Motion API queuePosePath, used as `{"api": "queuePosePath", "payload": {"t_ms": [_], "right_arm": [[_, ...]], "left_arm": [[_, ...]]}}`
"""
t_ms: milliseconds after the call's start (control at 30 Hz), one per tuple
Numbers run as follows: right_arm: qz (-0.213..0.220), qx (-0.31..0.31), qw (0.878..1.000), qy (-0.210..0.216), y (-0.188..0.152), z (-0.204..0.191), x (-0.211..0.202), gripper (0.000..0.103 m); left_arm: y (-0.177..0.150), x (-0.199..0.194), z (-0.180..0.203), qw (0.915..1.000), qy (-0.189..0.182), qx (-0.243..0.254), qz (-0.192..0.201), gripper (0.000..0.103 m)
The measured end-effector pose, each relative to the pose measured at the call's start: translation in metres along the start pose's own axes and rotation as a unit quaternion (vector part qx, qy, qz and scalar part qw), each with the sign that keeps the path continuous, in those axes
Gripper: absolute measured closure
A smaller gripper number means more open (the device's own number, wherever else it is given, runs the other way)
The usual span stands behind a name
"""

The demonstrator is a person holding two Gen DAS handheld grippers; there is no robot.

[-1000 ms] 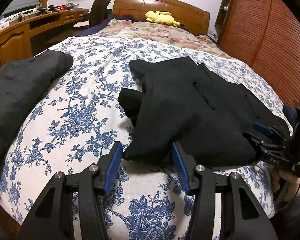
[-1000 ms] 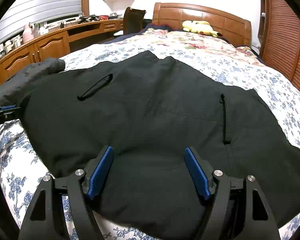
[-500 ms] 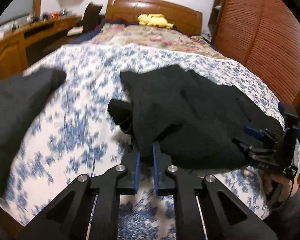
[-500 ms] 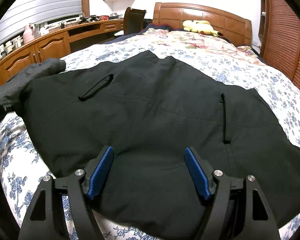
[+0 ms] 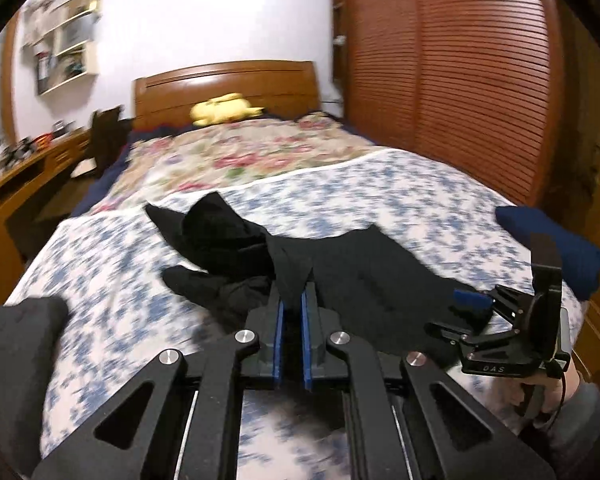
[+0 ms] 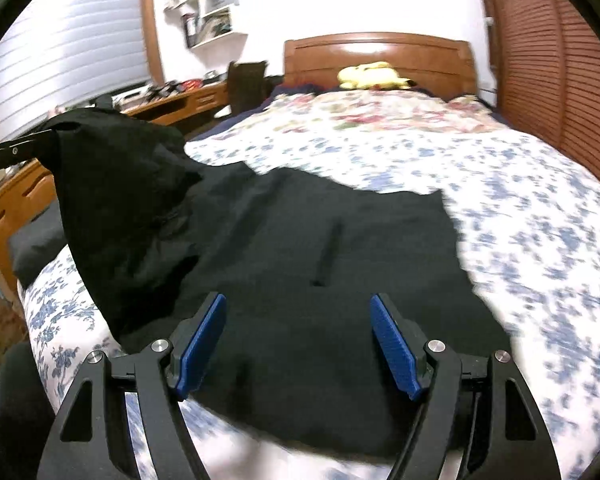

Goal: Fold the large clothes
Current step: 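Lift the coat edge with the left tool, fold it over, release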

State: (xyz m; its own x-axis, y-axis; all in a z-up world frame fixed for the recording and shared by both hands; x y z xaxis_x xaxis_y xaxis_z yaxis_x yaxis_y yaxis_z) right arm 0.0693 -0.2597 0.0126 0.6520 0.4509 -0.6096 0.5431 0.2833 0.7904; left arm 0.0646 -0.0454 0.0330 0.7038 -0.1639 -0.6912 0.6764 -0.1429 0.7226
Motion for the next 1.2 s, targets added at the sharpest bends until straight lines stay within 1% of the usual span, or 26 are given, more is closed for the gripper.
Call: {"api": "queuePosePath", "payload": {"t_ms": [67, 167, 267, 333, 433, 567, 667, 733, 800, 900, 1000, 1067, 1200], "right_arm": [[0.011, 0.008, 1.000, -0.023, -0.006, 0.019, -0.016, 0.027], [0.015, 0.026, 0.999, -0.042, -0.019, 0.044, -0.033, 0.027], [0.011, 0.046, 0.997, -0.061, -0.032, 0.061, -0.043, 0.027], [0.007, 0.060, 0.996, -0.073, -0.041, 0.073, -0.049, 0.027], [-0.003, 0.077, 0.993, -0.087, -0.049, 0.083, -0.054, 0.027], [-0.005, 0.080, 0.992, -0.095, -0.047, 0.078, -0.065, 0.027], [-0.004, 0.075, 0.993, -0.093, -0.041, 0.073, -0.071, 0.027], [-0.002, 0.069, 0.994, -0.089, -0.037, 0.067, -0.075, 0.027], [0.001, 0.061, 0.994, -0.087, -0.034, 0.063, -0.077, 0.027], [0.005, 0.051, 0.995, -0.084, -0.028, 0.058, -0.077, 0.027], [0.009, 0.046, 0.996, -0.079, -0.021, 0.054, -0.076, 0.027], [0.012, 0.043, 0.996, -0.071, -0.016, 0.050, -0.075, 0.027], [0.017, 0.037, 0.998, -0.055, -0.003, 0.042, -0.072, 0.027]], "left_arm": [[0.006, 0.006, 0.023, 0.9997, -0.012, 0.019, -0.002, 0.096], [0.015, 0.018, 0.061, 0.9982, -0.029, 0.052, -0.007, 0.097], [0.022, 0.032, 0.101, 0.9954, -0.051, 0.079, -0.016, 0.097], [0.023, 0.043, 0.126, 0.9930, -0.058, 0.100, -0.023, 0.097], [0.018, 0.057, 0.145, 0.9898, -0.067, 0.120, -0.039, 0.097], [0.002, 0.078, 0.147, 0.9873, -0.077, 0.118, -0.074, 0.097], [-0.006, 0.080, 0.144, 0.9872, -0.080, 0.110, -0.084, 0.097], [-0.007, 0.075, 0.142, 0.9879, -0.076, 0.108, -0.081, 0.095], [-0.005, 0.068, 0.138, 0.9896, -0.070, 0.103, -0.072, 0.088], [-0.004, 0.050, 0.130, 0.9904, -0.085, 0.093, -0.057, 0.080], [-0.005, 0.034, 0.118, 0.9911, -0.089, 0.087, -0.046, 0.070], [-0.006, 0.022, 0.109, 0.9917, -0.092, 0.081, -0.037, 0.069], [-0.013, 0.012, 0.091, 0.9923, -0.094, 0.073, -0.031, 0.067]]}}
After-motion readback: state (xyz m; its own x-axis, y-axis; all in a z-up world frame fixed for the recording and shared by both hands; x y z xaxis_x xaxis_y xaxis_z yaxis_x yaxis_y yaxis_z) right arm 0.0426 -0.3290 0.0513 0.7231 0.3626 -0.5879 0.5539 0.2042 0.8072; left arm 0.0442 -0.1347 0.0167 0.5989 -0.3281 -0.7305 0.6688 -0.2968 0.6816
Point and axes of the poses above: each gripper's, at about its wrist camera, not at the fingertips, and x roughly the way its jaws point, z to its right, y to its top, the point moved 9 cm from there along x, roughly the way its jaws point, and after that the axes turned 12 degrees about -z, right-handed, at the moved point
